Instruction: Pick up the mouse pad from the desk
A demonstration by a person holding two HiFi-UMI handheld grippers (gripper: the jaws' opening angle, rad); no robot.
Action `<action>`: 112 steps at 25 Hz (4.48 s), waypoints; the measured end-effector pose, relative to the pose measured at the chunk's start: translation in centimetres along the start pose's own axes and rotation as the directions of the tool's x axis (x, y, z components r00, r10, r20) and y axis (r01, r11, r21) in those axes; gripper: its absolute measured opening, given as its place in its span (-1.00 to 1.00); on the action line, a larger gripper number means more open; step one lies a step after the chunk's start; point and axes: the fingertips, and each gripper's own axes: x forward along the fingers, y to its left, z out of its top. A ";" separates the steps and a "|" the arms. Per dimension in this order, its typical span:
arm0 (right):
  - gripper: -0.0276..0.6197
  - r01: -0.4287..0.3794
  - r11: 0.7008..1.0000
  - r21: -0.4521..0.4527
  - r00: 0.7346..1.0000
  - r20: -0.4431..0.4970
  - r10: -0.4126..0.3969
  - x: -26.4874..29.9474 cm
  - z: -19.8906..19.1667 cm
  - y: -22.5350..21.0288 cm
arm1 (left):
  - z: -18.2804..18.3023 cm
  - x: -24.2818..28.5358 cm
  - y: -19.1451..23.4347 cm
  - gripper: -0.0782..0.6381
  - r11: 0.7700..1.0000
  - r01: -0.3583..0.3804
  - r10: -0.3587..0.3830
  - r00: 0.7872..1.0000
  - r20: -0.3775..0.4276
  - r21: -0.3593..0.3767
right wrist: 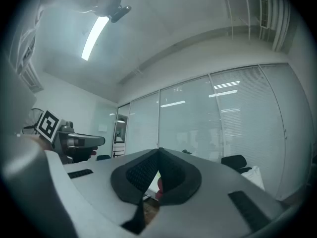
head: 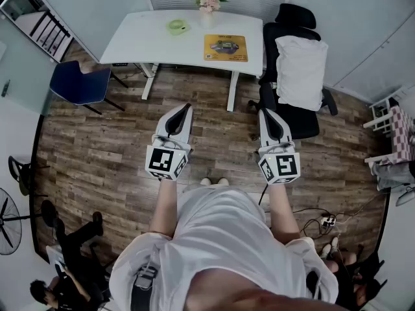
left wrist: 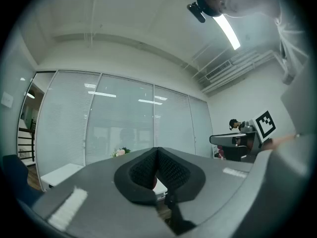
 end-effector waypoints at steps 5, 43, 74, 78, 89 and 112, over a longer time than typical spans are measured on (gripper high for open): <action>-0.91 -0.020 1.000 -0.001 1.000 -0.005 0.020 1.3 -0.4 0.9 | -0.8 -0.3 0.6 -0.79 1.000 0.010 -0.010 1.000 -0.016 -0.012; -0.91 -0.072 0.991 0.110 0.987 -0.138 0.087 8.2 -8.7 -10.2 | -9.1 10.6 2.0 -0.79 0.998 0.002 -0.012 0.988 -0.153 -0.066; -0.91 -0.153 0.987 0.056 0.969 -0.190 0.161 34.5 -12.4 -23.4 | -11.2 37.1 16.1 -0.79 0.996 -0.017 0.008 0.995 -0.096 -0.089; -0.91 -0.169 0.983 0.078 0.963 -0.198 0.181 37.1 -13.6 -26.1 | -13.0 39.7 17.6 -0.79 0.994 -0.086 0.077 0.989 -0.125 -0.067; -0.91 -0.228 0.969 0.097 0.947 -0.208 0.244 44.4 -15.9 -33.1 | -20.7 47.8 22.3 -0.79 0.972 -0.234 0.233 0.957 -0.174 0.011; -0.91 -0.194 0.978 0.082 0.938 -0.277 0.210 49.2 -15.4 -33.5 | -49.9 55.2 29.0 -0.33 0.959 -0.273 0.122 0.633 -0.765 -0.073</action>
